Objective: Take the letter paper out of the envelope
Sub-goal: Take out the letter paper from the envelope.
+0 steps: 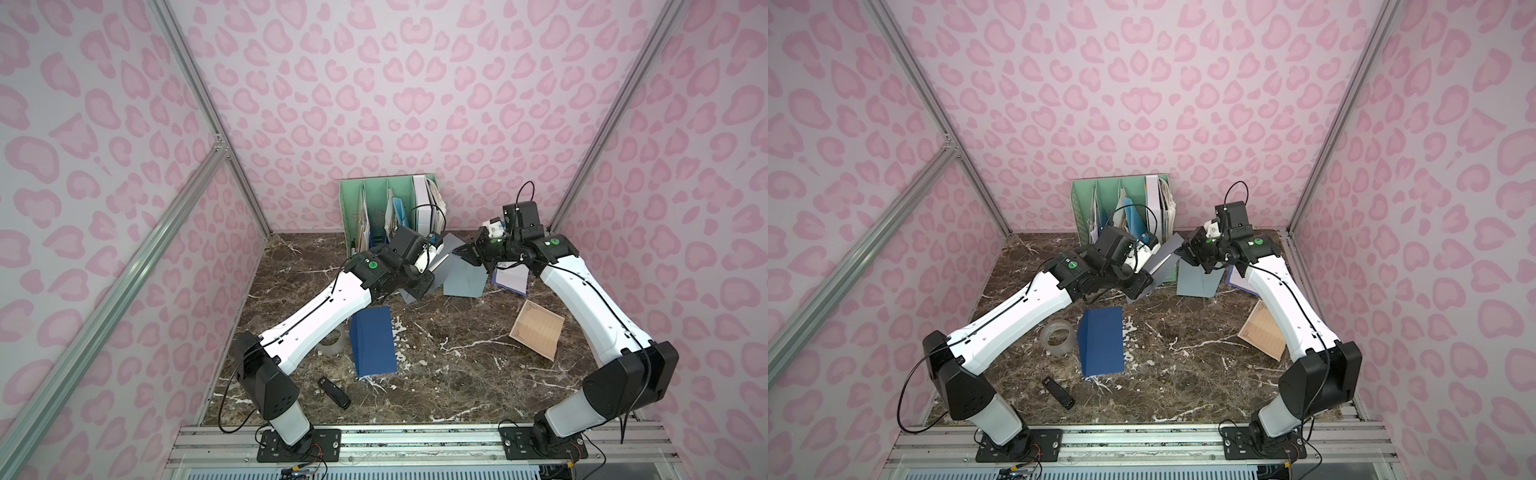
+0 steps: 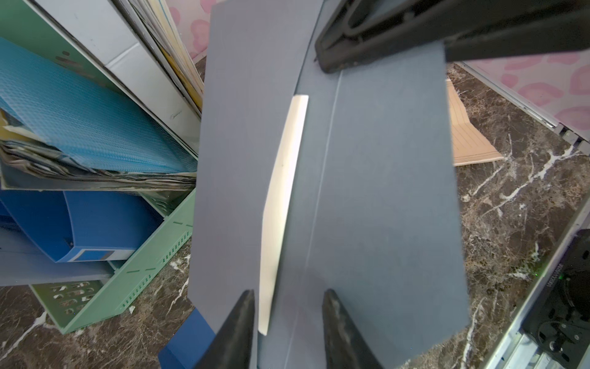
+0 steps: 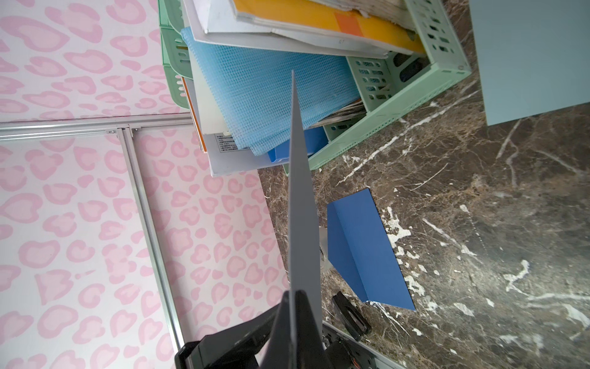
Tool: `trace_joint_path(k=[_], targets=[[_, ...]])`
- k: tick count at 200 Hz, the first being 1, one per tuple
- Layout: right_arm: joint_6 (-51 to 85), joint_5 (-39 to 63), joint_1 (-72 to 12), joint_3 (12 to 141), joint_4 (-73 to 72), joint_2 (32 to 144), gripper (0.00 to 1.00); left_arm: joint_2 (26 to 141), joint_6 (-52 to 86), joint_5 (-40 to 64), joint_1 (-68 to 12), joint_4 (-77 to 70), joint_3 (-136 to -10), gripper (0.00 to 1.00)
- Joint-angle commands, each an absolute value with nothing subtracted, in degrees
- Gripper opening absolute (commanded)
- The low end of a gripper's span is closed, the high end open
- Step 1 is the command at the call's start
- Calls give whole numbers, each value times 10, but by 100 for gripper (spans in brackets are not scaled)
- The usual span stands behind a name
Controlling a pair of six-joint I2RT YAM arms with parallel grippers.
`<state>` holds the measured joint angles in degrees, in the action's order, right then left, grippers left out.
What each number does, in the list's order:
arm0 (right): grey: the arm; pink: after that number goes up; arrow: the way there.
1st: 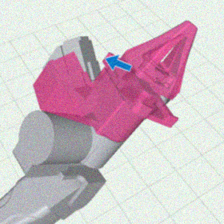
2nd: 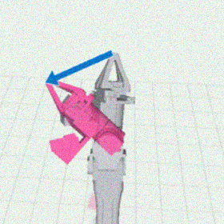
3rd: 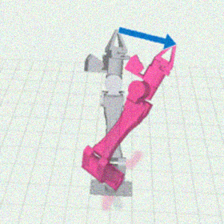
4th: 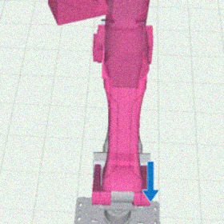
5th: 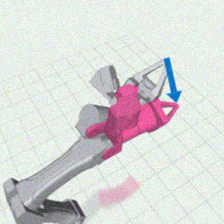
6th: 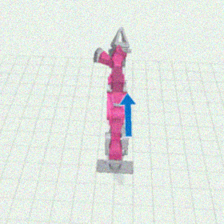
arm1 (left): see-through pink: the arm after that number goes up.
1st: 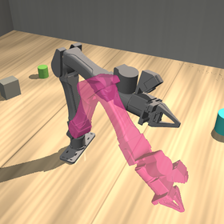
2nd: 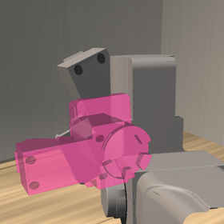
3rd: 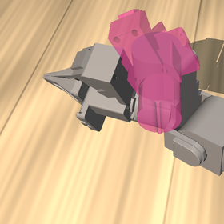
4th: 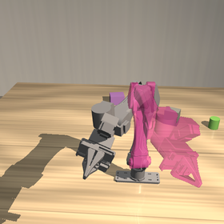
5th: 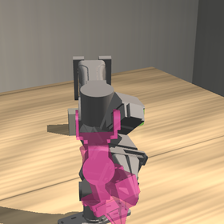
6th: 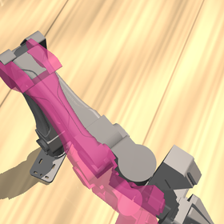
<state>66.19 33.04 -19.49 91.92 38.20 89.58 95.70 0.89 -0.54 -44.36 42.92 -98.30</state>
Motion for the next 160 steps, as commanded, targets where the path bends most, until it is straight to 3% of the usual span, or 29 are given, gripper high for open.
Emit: trace_joint_path(k=[1,160], targets=[[660,354,-197,922,366,895,0,962,-7,-17,-445,432,-981,34],[814,424,-203,881,301,897,0,977,-33,-84,-466,447,-985,27]])
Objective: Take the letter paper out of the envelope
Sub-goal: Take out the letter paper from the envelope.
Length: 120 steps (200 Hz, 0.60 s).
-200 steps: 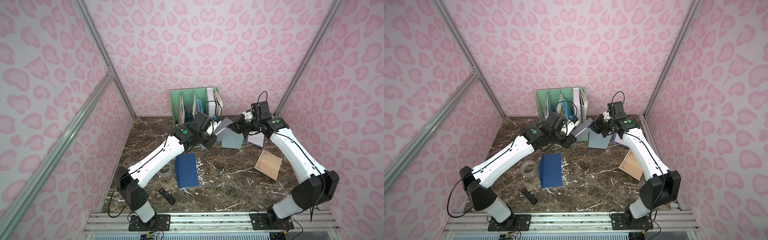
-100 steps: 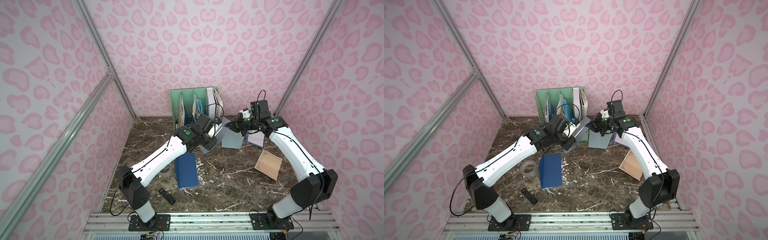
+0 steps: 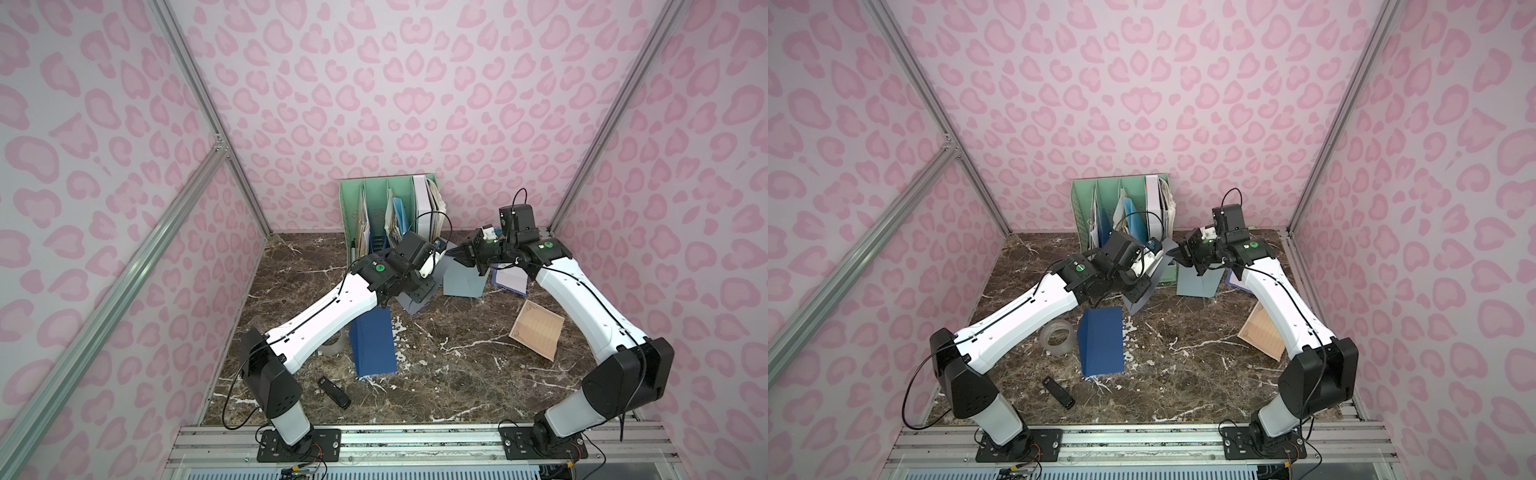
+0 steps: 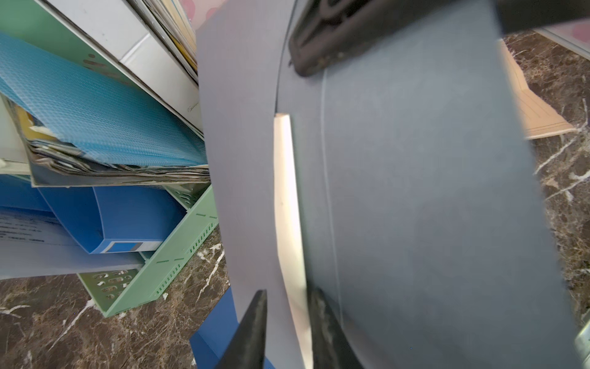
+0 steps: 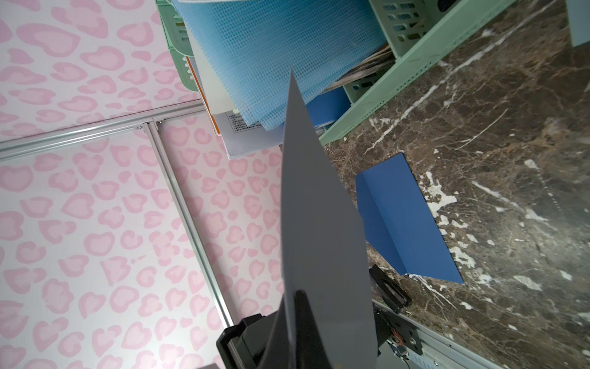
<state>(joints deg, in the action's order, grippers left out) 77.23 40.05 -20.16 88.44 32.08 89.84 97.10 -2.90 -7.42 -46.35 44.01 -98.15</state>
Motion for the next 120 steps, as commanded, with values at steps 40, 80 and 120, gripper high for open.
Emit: trace_joint_path(k=[40,80,120], targets=[[843,423,-203,881,298,895,0,987,-34,-98,-470,449,-997,23],[856,423,-203,876,301,895,0,994,-33,-96,-478,448,-1004,16],[856,420,-202,874,307,896,0,1000,-29,-97,-482,448,-1010,6]])
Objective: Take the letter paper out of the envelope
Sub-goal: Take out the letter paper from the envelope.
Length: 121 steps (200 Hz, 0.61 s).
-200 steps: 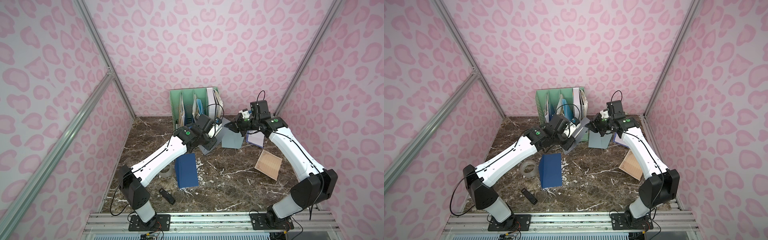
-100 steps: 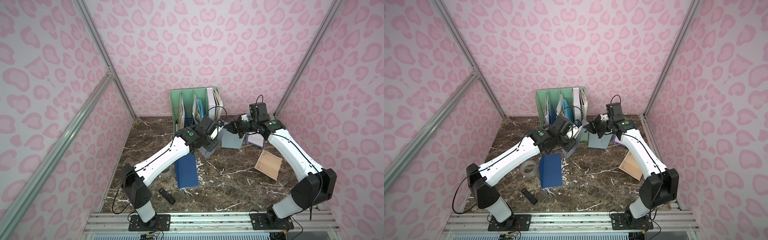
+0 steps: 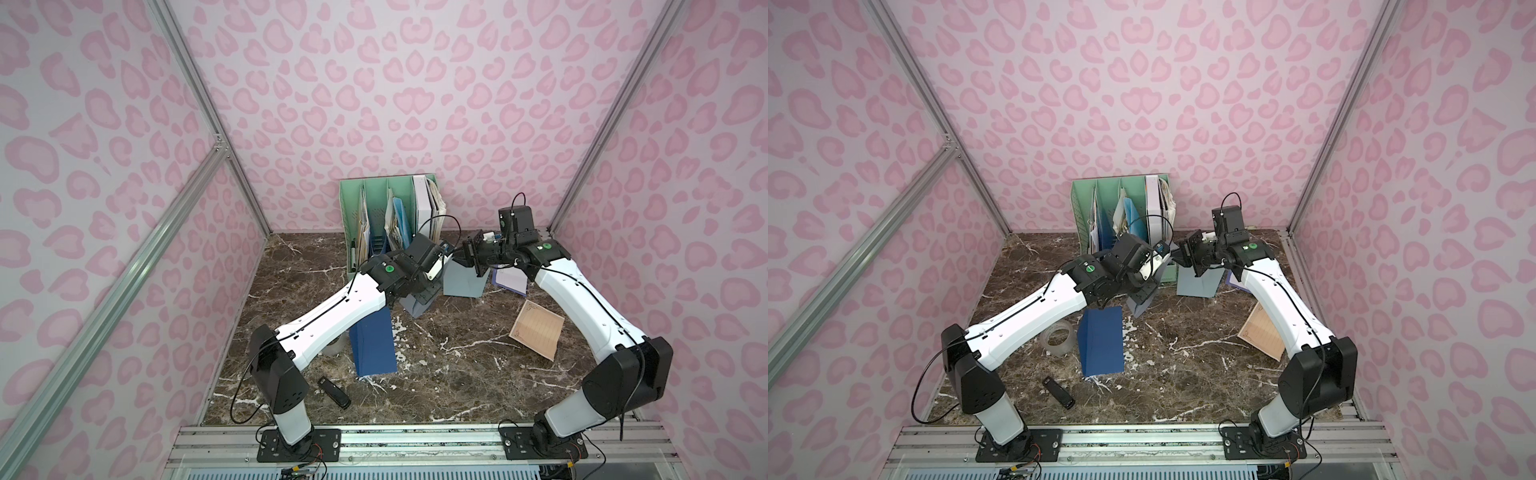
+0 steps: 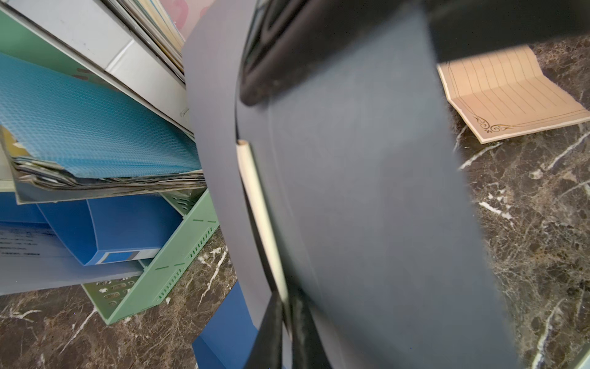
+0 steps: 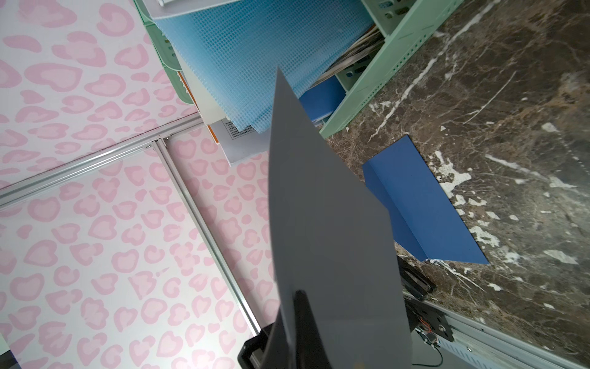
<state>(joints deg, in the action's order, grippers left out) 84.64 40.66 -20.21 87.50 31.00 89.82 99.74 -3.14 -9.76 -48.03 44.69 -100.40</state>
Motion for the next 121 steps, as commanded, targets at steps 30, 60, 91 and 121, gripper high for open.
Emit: trace_joint_path(k=[30,60,91,121], targets=[[858,418,-201,868,303,894,0,1000,-27,-93,-482,448,-1011,0],[856,413,-200,870,308,894,0,993,-21,-81,-483,446,-1011,0],[849,405,-194,867,315,891,0,981,-10,-54,-483,439,-1011,0],[838,404,-187,866,318,893,0,972,2,-34,-483,439,-1010,0]])
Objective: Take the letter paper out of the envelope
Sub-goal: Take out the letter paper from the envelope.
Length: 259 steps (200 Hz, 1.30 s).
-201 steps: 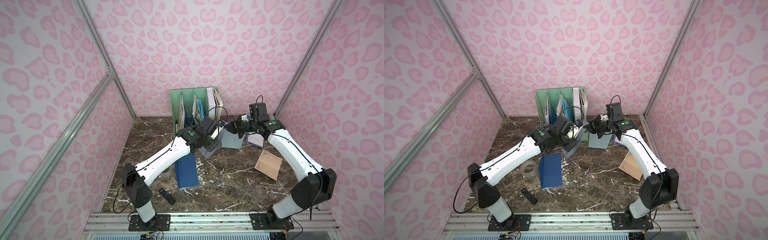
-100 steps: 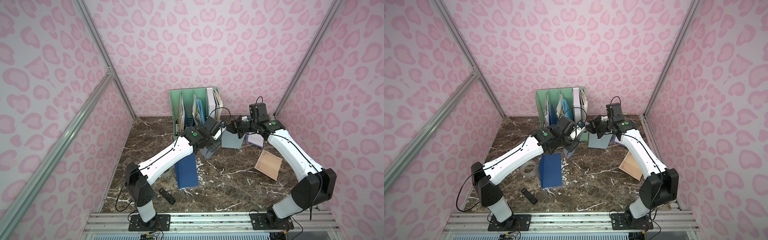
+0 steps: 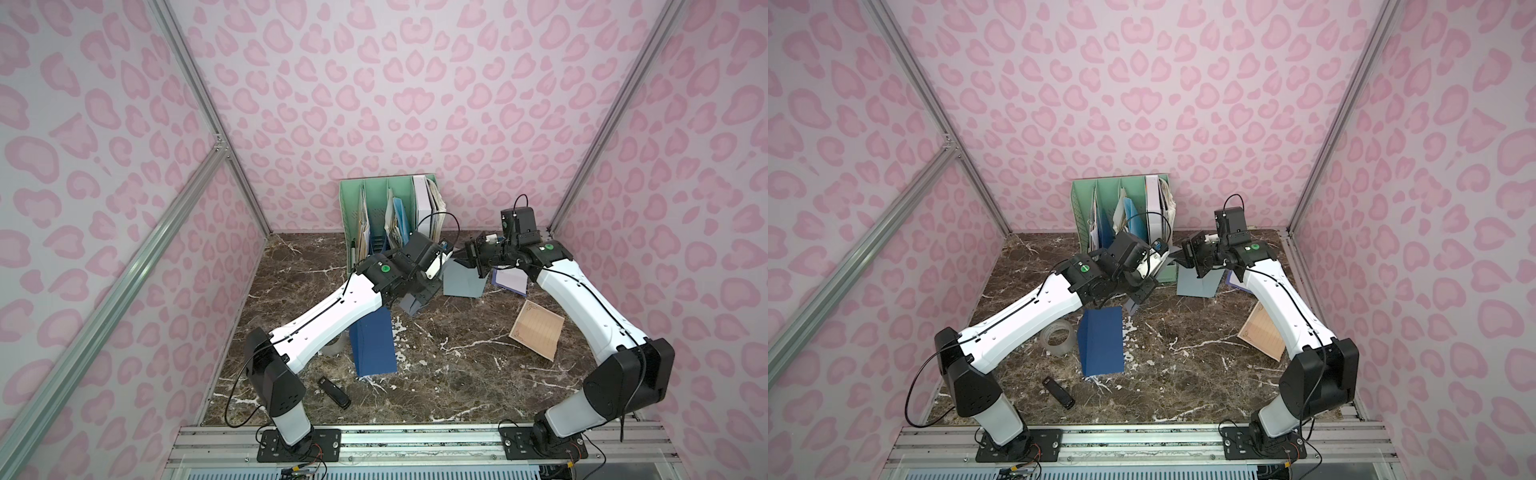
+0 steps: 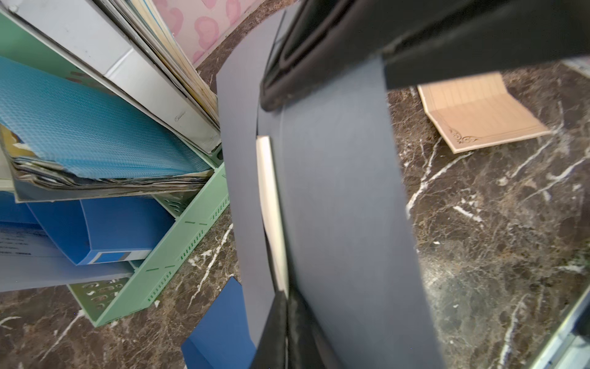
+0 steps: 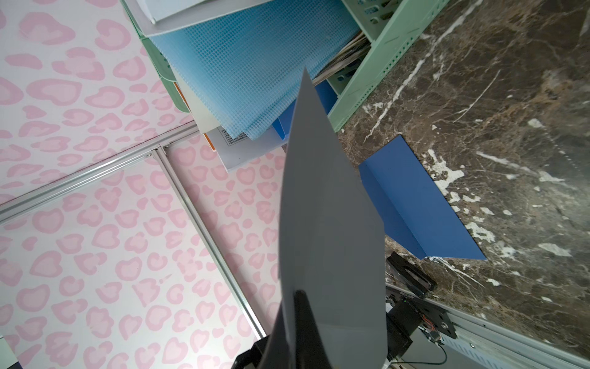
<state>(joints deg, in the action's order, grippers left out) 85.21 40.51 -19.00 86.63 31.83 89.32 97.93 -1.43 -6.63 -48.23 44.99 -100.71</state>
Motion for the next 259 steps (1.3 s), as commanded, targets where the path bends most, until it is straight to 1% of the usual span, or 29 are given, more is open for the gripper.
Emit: trace_joint_path(k=[1,101,156,180,222,233,248,259], targets=[[838,404,-187,866,317,893,0,972,2,-33,-483,439,-1011,0],[787,401,-167,840,320,896,0,951,41,-10,-484,457,-1032,0],[707,387,-142,829,349,892,0,945,87,13,-484,462,-1052,0],[663,370,-124,812,372,882,0,937,100,13,-484,461,-1061,0],[584,352,-88,776,369,864,0,928,108,5,-483,474,-1090,0],[553,368,-81,756,344,860,0,928,112,5,-481,478,-1097,0],[474,392,-80,754,331,863,0,929,117,1,-477,487,-1106,0],[408,428,-82,752,326,871,0,932,119,-4,-471,497,-1114,0]])
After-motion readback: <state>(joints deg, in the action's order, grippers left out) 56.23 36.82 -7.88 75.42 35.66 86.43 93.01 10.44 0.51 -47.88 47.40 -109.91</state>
